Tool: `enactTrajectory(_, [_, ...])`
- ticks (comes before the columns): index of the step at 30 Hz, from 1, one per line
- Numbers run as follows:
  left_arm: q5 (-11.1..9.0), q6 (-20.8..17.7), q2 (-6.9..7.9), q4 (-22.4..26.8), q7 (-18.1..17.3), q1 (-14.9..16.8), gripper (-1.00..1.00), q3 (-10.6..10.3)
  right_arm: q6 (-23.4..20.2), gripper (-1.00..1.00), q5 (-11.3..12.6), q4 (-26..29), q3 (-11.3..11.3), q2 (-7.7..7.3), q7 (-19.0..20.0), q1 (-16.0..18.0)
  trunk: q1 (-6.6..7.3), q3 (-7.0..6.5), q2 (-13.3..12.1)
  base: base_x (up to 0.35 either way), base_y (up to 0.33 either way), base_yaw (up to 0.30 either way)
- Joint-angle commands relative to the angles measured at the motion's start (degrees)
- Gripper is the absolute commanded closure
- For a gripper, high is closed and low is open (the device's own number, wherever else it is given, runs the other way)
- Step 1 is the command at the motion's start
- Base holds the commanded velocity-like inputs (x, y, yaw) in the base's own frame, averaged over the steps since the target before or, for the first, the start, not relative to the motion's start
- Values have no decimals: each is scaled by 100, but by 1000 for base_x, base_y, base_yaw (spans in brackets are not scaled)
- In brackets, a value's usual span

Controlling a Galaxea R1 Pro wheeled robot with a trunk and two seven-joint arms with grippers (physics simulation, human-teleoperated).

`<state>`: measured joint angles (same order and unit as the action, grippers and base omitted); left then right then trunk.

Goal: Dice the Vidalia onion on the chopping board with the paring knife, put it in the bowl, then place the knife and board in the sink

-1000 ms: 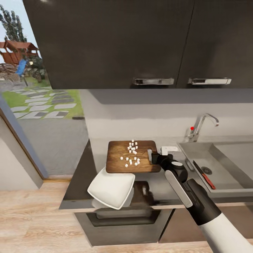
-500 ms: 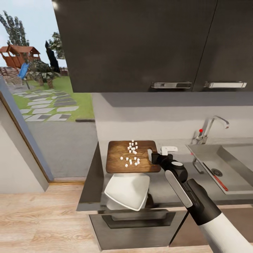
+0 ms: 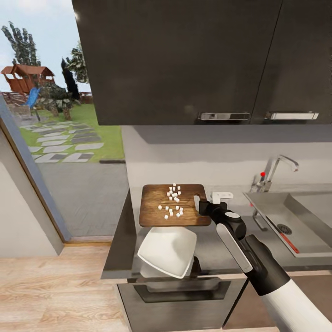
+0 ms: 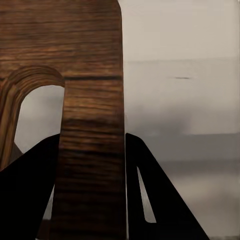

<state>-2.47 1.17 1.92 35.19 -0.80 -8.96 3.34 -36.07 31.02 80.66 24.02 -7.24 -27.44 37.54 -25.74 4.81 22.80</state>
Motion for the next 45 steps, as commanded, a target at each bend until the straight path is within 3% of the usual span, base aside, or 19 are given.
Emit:
enactTrajectory(1, [-26, 6, -3, 10, -8, -1, -100, 5, -5, 100, 54, 4, 17, -6, -54, 8, -4, 2, 12, 0, 0, 0])
enactTrajectory(18, [-26, 6, -2, 14, -8, -1, -100, 4, 48, 100, 45, -15, 33, -6, -25, 8, -4, -154, 12, 0, 0, 0])
enactTrajectory(30, [-26, 6, -2, 14, -8, -1, -100, 3, 61, 100, 28, -22, 40, -6, -24, 8, -4, -162, 12, 0, 0, 0])
enactTrajectory(37, [-26, 6, 0, 14, -8, -1, -100, 5, 718, 100, 27, -378, 42, -6, 0, 8, -4, -162, 12, 0, 0, 0])
enactTrajectory(45, [-26, 6, 1, 14, -8, -1, -100, 2, 796, 100, 25, -410, 45, -6, 5, 8, -4, -162, 12, 0, 0, 0])
